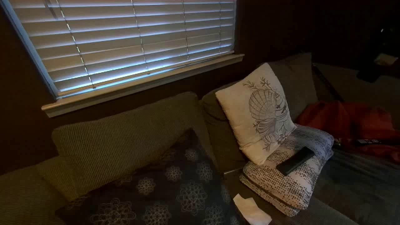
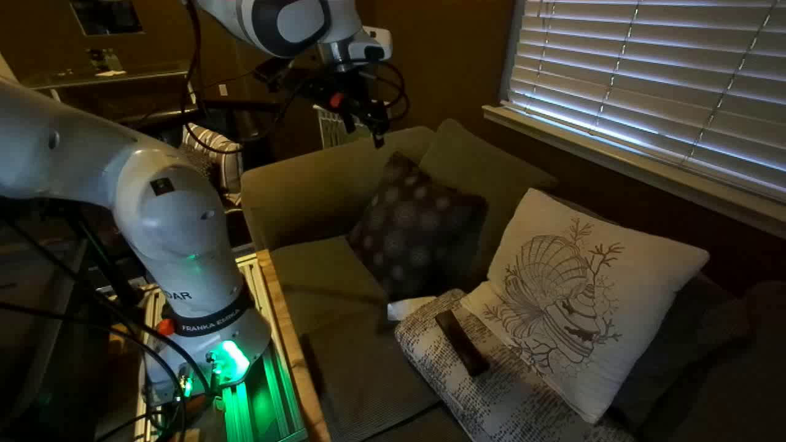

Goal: Flip the remote controller over

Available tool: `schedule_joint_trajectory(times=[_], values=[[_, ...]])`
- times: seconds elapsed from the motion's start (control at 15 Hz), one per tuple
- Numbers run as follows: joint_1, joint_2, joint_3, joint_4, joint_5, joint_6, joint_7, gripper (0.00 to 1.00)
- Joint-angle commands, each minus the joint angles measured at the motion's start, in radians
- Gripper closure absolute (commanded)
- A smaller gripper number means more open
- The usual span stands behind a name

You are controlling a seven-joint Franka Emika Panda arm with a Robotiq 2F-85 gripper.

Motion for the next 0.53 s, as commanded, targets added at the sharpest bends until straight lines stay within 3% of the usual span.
schedule_joint_trajectory(times=[0.0,0.33,0.47], values=[[-0.003,0.002,0.003,-0.009,0.002,-0.008,-0.002,0.00],[-0.003,0.014,0.003,-0.024,0.002,-0.008,-0.001,0.00],[-0.045,0.048,-0.014,-0.015,0.012,0.009,0.044,0.00]])
